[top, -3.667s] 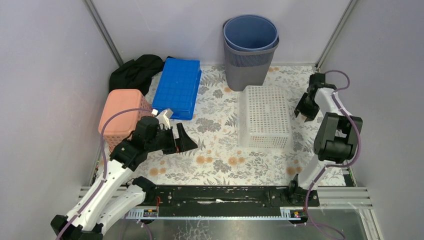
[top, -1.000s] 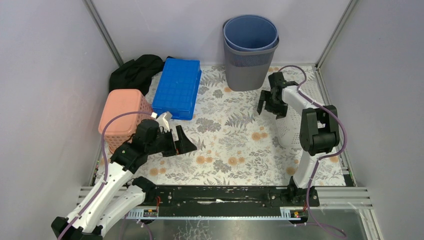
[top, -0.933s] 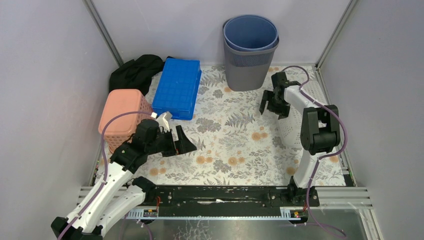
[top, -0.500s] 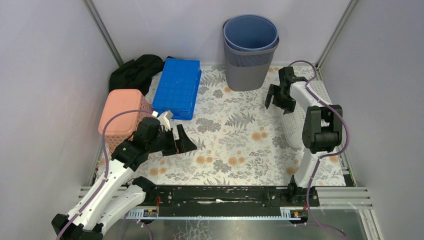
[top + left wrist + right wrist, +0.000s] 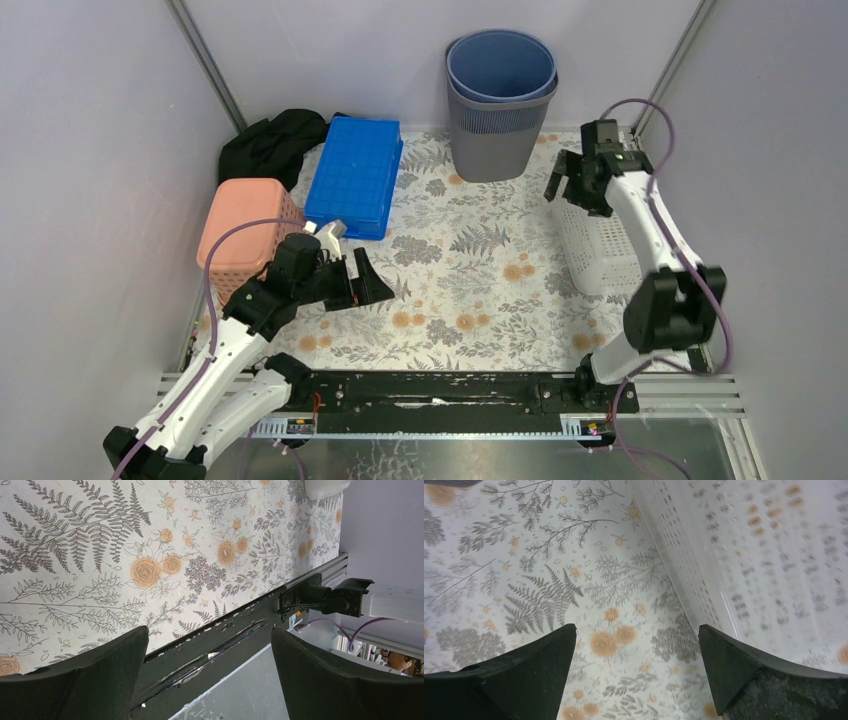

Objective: Turn the large container upside down

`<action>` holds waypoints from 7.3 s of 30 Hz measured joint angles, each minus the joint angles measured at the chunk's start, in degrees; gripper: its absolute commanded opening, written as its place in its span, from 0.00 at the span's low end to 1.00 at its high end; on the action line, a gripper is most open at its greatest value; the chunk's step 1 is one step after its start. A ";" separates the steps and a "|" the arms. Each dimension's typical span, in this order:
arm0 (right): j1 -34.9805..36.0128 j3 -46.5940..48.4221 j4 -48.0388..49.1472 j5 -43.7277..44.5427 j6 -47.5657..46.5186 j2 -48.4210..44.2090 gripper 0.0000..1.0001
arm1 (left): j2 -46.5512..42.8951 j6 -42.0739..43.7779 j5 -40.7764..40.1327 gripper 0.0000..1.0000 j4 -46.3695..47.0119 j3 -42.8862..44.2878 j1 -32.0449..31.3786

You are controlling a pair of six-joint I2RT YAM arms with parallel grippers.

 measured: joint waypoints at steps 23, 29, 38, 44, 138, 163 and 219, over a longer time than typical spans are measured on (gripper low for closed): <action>-1.25 -31.21 -1.55 9.31 15.69 -25.62 0.99 | 0.00 -0.07 1.84 1.00 5.42 -3.48 0.00; -4.81 -34.77 3.32 9.33 15.78 -23.45 0.99 | 0.02 -0.09 2.36 1.00 6.82 -4.76 0.00; -8.11 -36.98 11.74 10.08 13.53 -23.04 0.99 | 2.36 -0.24 3.26 1.00 8.33 -5.27 0.00; -8.28 -35.76 16.09 10.51 12.20 -18.08 0.99 | 4.15 -0.22 3.39 1.00 8.72 -5.27 0.00; -10.60 -29.57 1.79 -37.00 12.17 -53.27 0.99 | -12.04 -6.99 -0.11 1.00 0.37 0.13 0.00; -10.34 -33.66 6.64 -40.22 14.03 -46.23 0.99 | 2.23 -8.76 1.11 1.00 10.10 -4.68 0.00; -10.23 19.47 38.71 -29.90 32.33 15.85 0.78 | 61.83 -23.74 7.43 1.00 70.36 35.43 6.91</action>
